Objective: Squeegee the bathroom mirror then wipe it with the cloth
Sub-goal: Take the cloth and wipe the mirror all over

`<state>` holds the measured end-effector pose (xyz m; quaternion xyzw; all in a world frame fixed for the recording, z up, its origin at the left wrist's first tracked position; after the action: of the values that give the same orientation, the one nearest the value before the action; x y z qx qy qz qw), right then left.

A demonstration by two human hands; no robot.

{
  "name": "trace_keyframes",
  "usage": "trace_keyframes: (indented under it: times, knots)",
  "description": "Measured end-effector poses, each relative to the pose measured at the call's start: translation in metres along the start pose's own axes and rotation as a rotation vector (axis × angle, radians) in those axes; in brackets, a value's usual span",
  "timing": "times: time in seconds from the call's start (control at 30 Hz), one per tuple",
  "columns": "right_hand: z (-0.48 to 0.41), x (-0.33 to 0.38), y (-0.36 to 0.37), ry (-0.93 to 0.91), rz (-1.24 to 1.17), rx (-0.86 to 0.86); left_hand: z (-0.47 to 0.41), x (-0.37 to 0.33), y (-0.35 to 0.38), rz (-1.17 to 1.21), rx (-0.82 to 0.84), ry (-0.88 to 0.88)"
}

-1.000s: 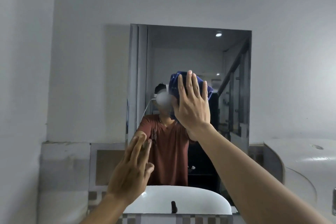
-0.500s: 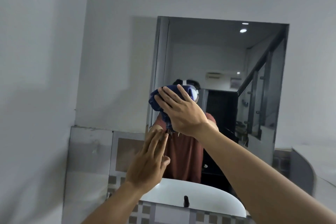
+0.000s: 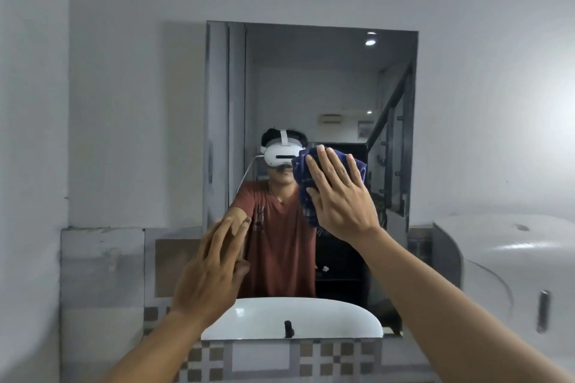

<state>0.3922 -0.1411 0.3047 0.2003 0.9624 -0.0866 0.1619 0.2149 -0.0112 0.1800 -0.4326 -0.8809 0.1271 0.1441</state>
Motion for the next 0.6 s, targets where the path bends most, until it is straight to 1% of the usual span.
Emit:
trace_keyframes:
  times: [0.2,0.3,0.47,0.6]
  knots:
    - [0.005,-0.072,-0.009,0.271,0.05,-0.068,-0.007,-0.005,-0.01,-0.067,-0.005,0.037]
    - [0.017,-0.094,-0.013,0.39,0.049,-0.116,-0.022,-0.012,-0.025,-0.042,-0.057,0.082]
    - [0.048,-0.093,-0.016,0.487,0.032,-0.134,-0.098,-0.02,-0.059,-0.012,-0.224,0.131]
    - [0.074,-0.076,-0.014,0.528,0.0,-0.145,-0.161,-0.005,-0.068,-0.107,-0.24,0.122]
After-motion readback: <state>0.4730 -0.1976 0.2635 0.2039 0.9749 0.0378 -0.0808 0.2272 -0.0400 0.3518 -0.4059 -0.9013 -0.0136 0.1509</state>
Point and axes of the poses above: each hand's wrist, its own z-axis away from the middle knuckle, its own y-axis out of the palm, x = y × z, the point moved 8 cm from there along -z, towards the middle knuckle, and after that the axes turned 12 degrees about -x, right-handed, at the moved point
